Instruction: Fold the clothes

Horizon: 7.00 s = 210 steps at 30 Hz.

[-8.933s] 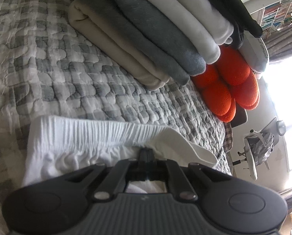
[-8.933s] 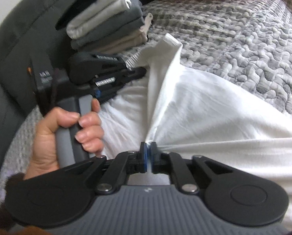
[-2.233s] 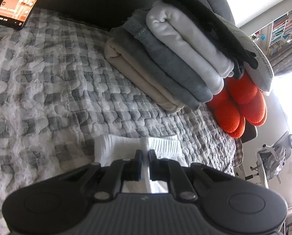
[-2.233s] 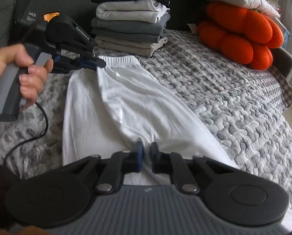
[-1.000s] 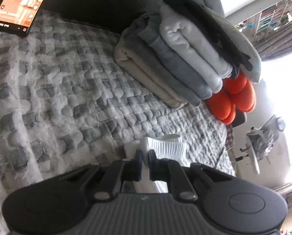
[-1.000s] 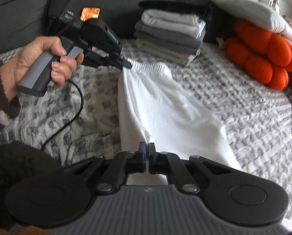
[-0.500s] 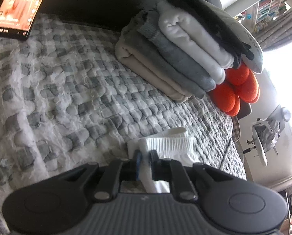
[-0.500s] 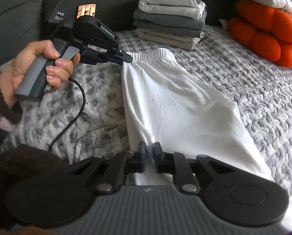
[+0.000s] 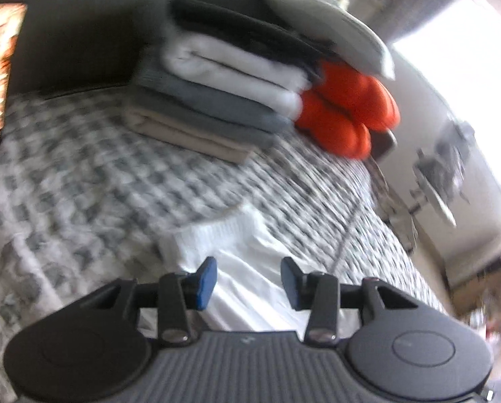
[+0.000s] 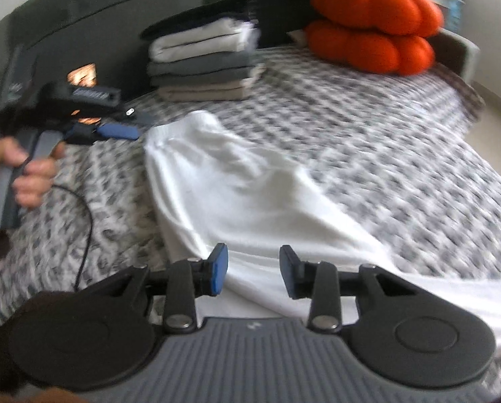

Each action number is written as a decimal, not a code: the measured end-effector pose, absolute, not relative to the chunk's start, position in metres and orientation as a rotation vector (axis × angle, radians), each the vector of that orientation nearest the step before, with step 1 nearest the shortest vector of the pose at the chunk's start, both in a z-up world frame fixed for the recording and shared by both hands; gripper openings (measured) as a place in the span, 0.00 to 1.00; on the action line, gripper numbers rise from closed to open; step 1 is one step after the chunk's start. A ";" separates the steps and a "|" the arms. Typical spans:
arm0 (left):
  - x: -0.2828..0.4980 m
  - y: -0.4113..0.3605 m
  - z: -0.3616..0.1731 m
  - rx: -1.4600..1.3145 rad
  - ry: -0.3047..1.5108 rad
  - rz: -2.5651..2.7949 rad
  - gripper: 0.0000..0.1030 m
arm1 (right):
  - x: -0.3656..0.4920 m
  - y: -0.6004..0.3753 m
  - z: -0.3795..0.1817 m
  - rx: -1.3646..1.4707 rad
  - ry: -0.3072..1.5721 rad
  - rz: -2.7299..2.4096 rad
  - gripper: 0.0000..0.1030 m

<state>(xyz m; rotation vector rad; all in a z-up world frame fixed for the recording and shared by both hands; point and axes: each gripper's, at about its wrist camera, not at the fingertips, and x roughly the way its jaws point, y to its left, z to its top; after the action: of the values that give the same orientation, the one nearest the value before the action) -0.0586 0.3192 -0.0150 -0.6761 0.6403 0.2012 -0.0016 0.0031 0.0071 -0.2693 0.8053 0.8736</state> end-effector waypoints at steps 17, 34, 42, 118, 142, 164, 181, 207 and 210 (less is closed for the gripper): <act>-0.034 0.222 -0.008 -0.462 0.726 -0.110 0.38 | 0.035 -0.067 -0.001 -0.065 0.853 0.614 0.37; -0.018 0.134 -0.034 -0.255 0.823 -0.379 0.26 | 0.074 -0.085 -0.017 0.123 0.929 0.390 0.37; -0.016 0.129 -0.042 -0.231 0.832 -0.392 0.26 | 0.090 -0.076 -0.033 0.137 0.954 0.311 0.36; -0.026 0.043 -0.018 -0.041 0.806 -0.662 0.28 | 0.011 -0.193 0.003 0.218 0.968 0.372 0.40; 0.016 -0.016 -0.047 -0.153 0.887 -0.695 0.26 | 0.110 -0.192 -0.034 0.103 0.865 0.135 0.19; -0.003 -0.022 -0.032 -0.073 0.804 -0.701 0.26 | 0.029 -0.244 0.016 0.164 0.699 0.071 0.00; -0.011 -0.050 -0.029 -0.024 0.820 -0.742 0.26 | -0.047 -0.288 -0.028 0.299 0.753 -0.004 0.00; -0.016 -0.089 -0.041 0.023 0.717 -0.902 0.26 | -0.042 -0.266 -0.043 0.015 0.603 0.225 0.35; -0.016 -0.091 -0.041 0.032 0.712 -0.910 0.26 | -0.035 -0.262 -0.050 -0.050 0.615 0.223 0.35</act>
<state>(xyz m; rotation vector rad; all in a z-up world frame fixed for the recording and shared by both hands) -0.0157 -0.0910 -0.0412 0.0315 0.7118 -0.9101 -0.0355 -0.2618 -0.0499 -0.0504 0.6154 0.2229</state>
